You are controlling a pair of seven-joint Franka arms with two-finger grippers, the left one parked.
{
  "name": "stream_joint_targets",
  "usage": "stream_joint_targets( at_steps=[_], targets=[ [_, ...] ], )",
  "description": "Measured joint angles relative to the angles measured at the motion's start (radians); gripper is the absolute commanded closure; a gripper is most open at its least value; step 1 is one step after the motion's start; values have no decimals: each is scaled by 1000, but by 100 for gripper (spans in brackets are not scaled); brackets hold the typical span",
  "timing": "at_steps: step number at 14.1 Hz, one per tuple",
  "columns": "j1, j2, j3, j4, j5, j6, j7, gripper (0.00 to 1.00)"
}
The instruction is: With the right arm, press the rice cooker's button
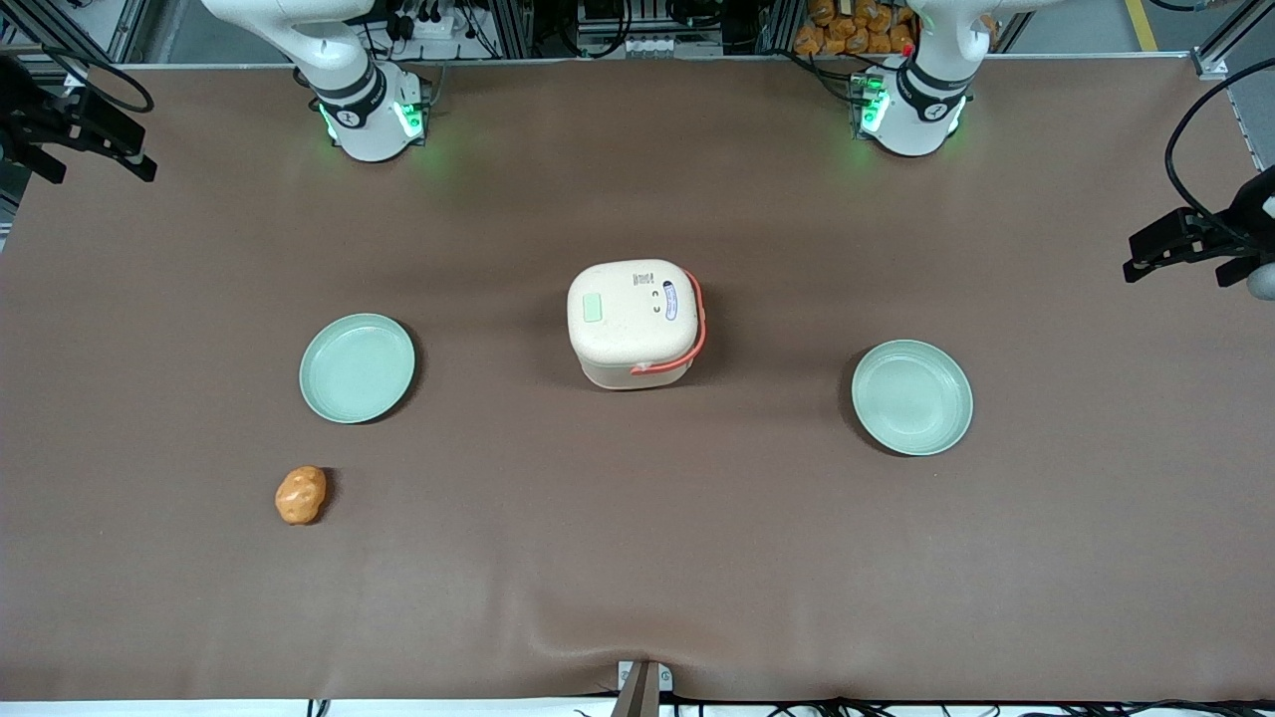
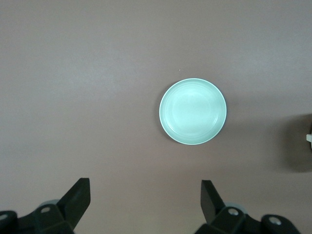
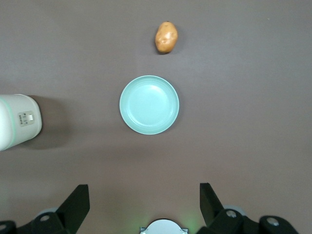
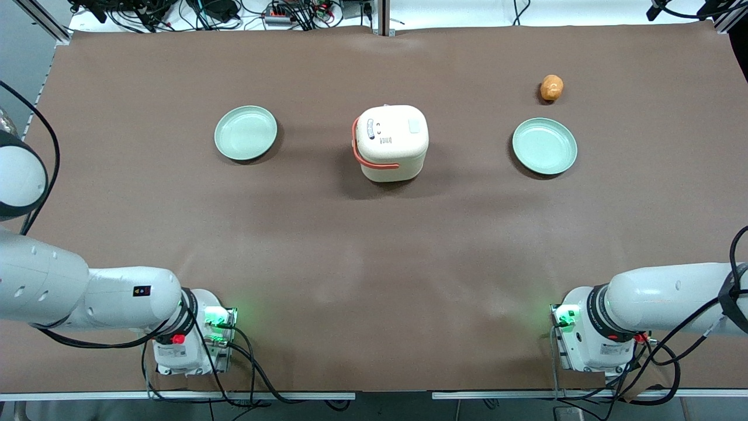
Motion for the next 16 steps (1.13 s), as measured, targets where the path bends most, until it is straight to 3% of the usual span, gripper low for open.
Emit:
stream_joint_targets(
  at_steps=[5,8,9,11,12,16],
  targets=[
    [32,1,10,21,26,-4,1,0],
    [116,7,14,21,28,-1,53,0],
    [156,13,16,21,29,3,106,13],
    [246,32,19,21,29,39,253,29],
    [290,45,22,21,29,62,312,32],
    [420,128,24,20,29,147,475,62]
  ],
)
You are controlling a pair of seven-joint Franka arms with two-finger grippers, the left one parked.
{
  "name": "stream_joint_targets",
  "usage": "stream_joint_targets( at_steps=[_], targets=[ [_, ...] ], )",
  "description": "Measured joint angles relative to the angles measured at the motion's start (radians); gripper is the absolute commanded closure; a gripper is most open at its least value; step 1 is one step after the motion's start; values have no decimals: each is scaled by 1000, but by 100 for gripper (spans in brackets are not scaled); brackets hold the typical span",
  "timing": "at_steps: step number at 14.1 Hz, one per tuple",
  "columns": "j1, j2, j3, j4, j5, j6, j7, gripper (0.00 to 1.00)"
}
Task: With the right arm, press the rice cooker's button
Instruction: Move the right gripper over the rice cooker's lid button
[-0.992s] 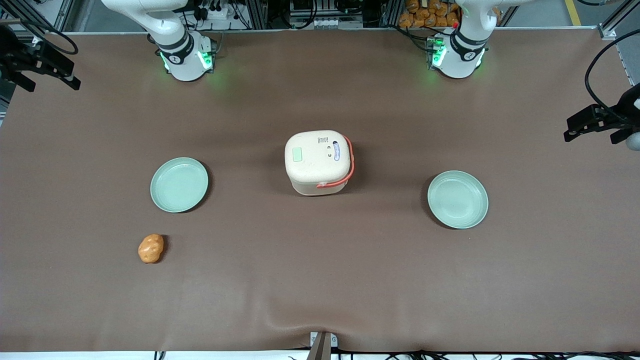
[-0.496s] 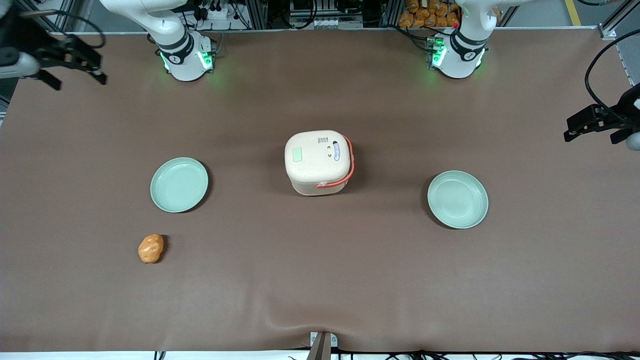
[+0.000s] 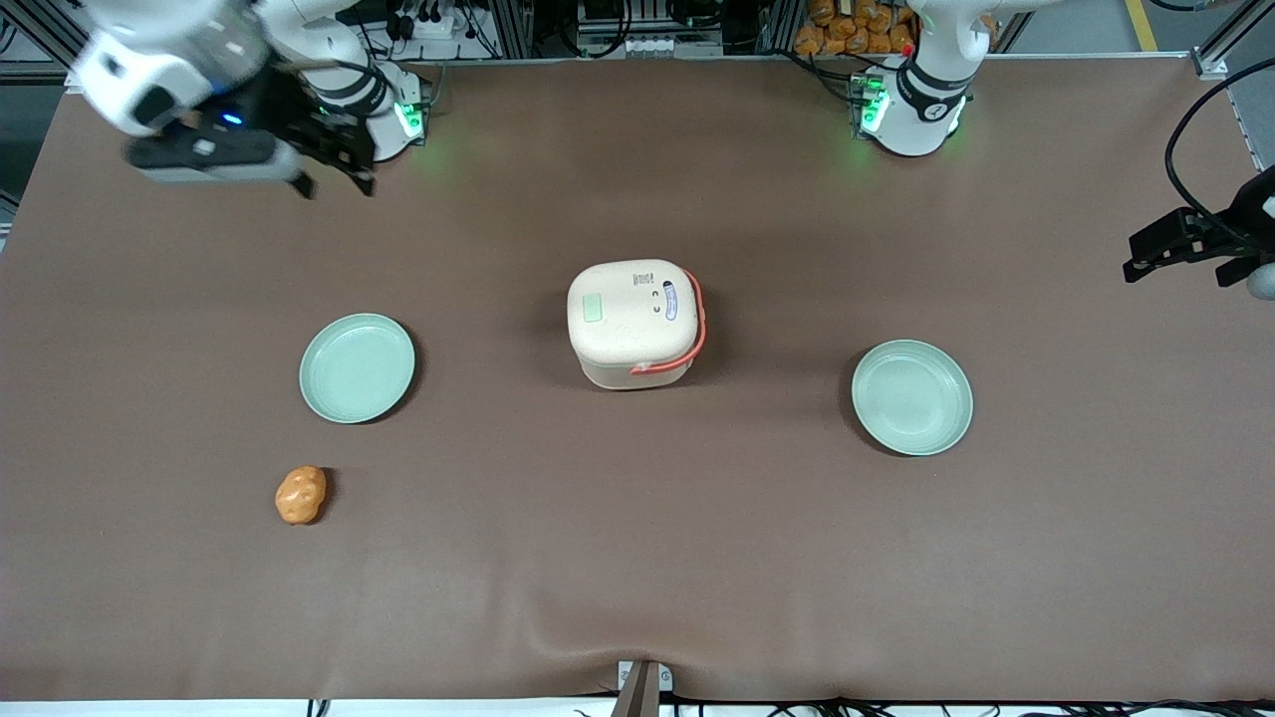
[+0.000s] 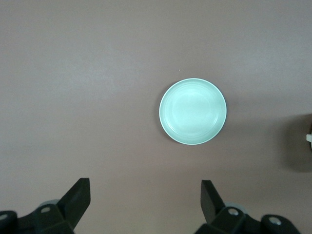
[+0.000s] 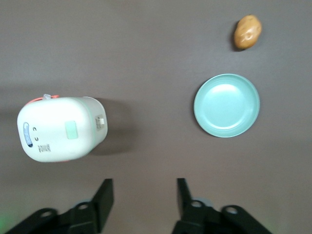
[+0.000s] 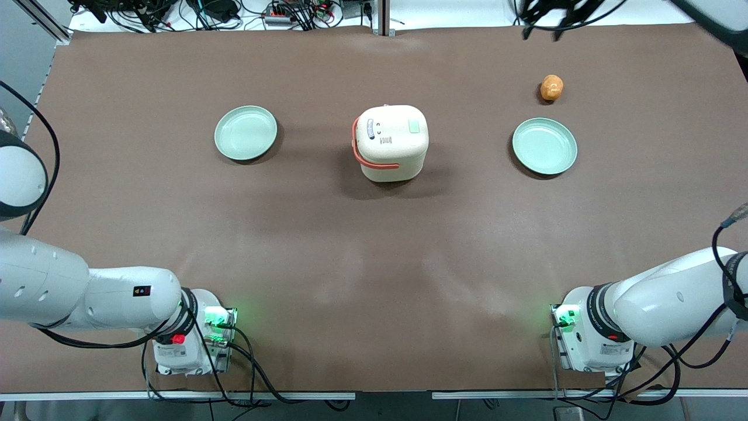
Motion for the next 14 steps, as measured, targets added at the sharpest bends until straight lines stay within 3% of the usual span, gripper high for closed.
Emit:
stream_joint_targets(
  at_steps=[9,14],
  targets=[
    [183,196,-1,0,-46,200,106,100],
    [260,304,-1,1,-90,310,111,100]
  ],
)
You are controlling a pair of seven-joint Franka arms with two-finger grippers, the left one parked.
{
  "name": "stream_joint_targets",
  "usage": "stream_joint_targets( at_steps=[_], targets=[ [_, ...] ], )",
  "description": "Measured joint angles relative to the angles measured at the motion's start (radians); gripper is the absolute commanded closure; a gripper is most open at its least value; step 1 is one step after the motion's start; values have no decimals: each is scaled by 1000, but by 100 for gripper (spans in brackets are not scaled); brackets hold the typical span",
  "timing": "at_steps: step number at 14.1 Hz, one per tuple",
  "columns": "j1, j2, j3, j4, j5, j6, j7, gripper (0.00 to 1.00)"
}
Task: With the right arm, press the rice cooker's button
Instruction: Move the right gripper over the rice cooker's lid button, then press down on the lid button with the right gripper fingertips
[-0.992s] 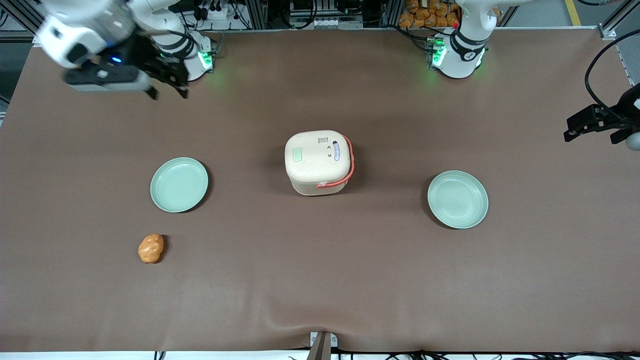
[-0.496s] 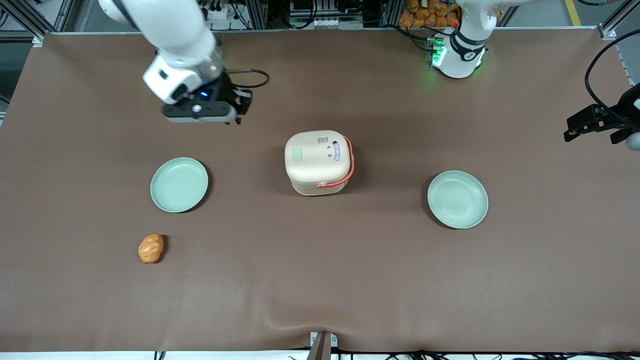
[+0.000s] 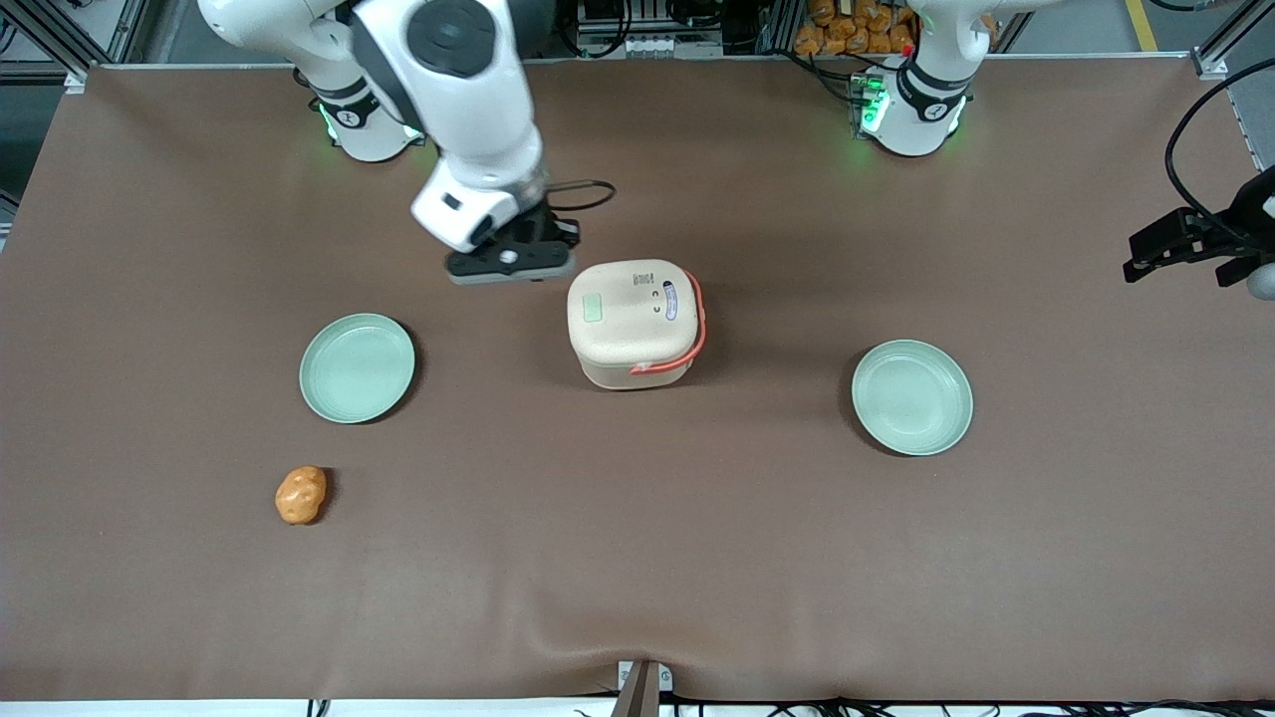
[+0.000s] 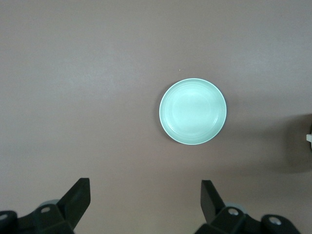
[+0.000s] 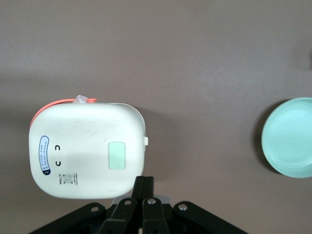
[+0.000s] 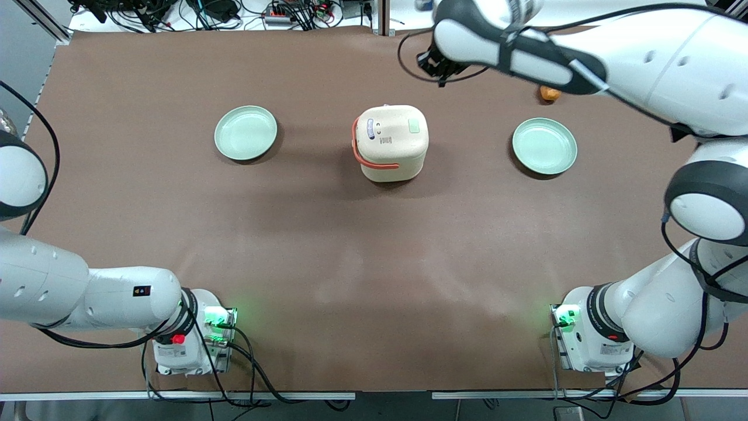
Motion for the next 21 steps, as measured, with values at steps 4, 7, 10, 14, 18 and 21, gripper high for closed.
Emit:
stream_joint_targets(
  at_steps=[4,7,10,14,18,21],
  targets=[
    [37,69,0,1,-23,70,28,100],
    [44,98,0,1,-44,91,32,100],
    [54,124,0,1,-47,94,32,100],
    [85,159,-1,1,-57,94,46,100],
    [109,181,-1,1,-82,94,92,100],
    [110,199,-2,1,-94,94,106,100]
  ],
)
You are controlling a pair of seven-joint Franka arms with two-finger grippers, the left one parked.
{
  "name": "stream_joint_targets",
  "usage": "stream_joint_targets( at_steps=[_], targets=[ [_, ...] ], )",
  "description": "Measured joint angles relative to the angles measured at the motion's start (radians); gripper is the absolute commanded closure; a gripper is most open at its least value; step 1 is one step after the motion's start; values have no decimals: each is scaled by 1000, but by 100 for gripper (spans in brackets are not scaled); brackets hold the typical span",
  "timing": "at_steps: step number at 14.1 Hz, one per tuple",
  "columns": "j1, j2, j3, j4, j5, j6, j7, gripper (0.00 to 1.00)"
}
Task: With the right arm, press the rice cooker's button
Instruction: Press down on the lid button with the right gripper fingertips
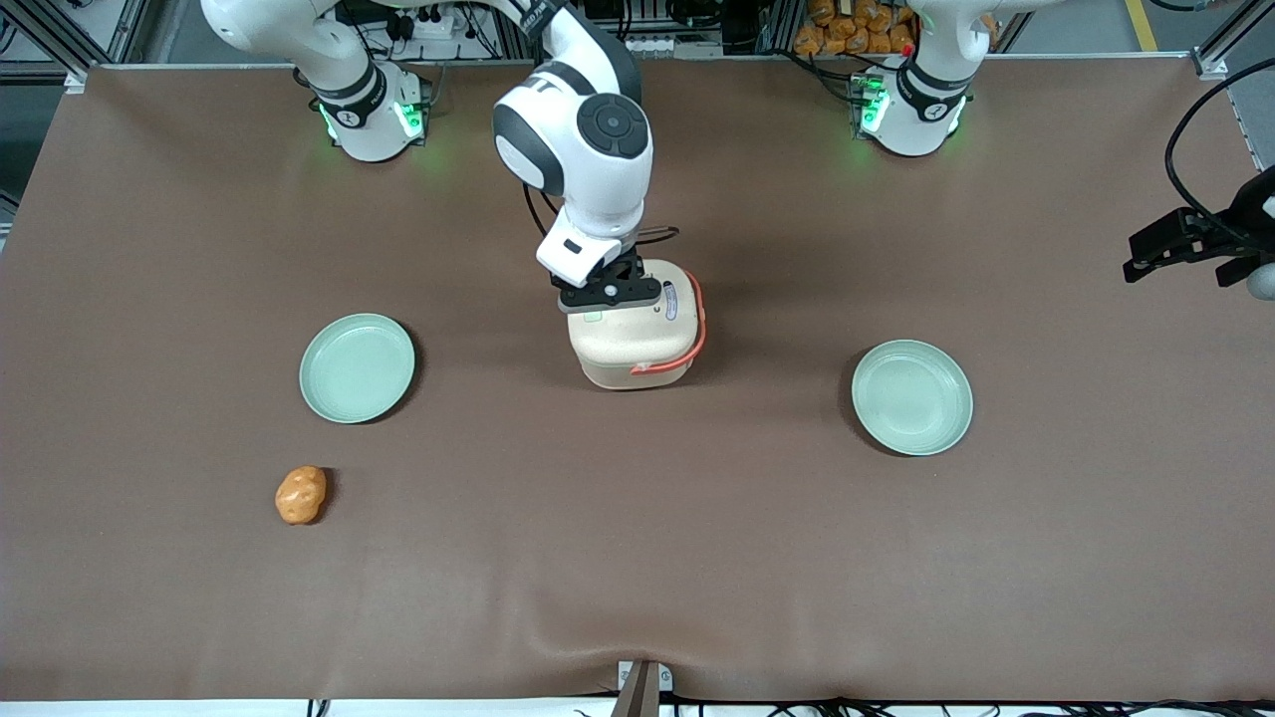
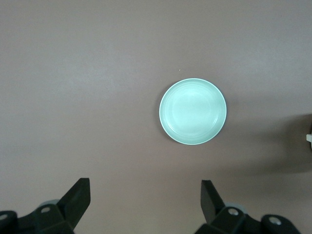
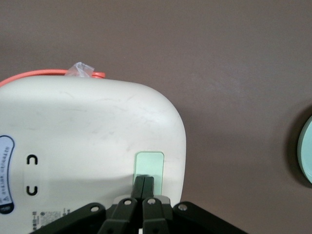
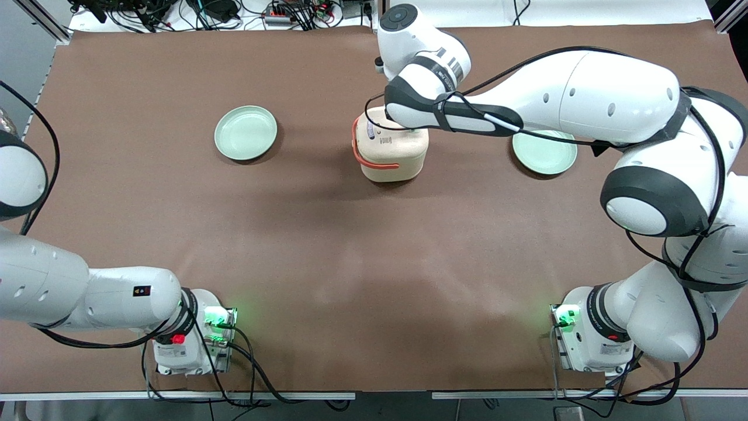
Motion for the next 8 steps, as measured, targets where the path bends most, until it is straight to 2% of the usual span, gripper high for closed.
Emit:
stream_joint_targets(
  at_steps=[8],
  targets=[
    [2,15,0,1,-2,14,14,100]
  ],
)
